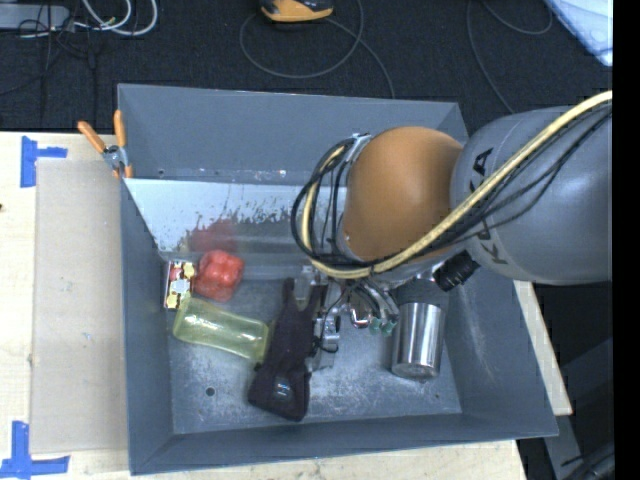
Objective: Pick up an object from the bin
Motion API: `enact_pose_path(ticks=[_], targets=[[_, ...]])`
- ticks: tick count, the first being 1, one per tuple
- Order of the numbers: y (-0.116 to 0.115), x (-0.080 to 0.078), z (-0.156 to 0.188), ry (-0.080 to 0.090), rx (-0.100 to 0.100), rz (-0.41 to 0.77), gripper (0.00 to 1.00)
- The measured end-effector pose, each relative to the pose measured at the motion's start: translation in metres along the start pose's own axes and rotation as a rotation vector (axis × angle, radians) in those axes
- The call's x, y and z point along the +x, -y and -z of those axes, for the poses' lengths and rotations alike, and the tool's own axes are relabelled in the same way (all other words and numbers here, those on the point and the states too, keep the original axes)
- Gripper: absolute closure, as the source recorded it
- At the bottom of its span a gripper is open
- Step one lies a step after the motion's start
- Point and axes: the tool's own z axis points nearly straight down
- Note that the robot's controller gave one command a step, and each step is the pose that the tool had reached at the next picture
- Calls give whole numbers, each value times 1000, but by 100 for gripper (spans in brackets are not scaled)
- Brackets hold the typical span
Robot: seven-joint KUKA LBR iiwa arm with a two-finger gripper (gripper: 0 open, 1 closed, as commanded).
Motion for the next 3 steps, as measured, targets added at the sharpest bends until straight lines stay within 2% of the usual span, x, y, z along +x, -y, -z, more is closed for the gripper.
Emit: enact_pose_path(ticks=[1,2,3], targets=[[1,-2,5,7,-1,-3,0],[-3,-36,-27,13,-1,63,0],[-24,-70,-72,10,0,110,0]])
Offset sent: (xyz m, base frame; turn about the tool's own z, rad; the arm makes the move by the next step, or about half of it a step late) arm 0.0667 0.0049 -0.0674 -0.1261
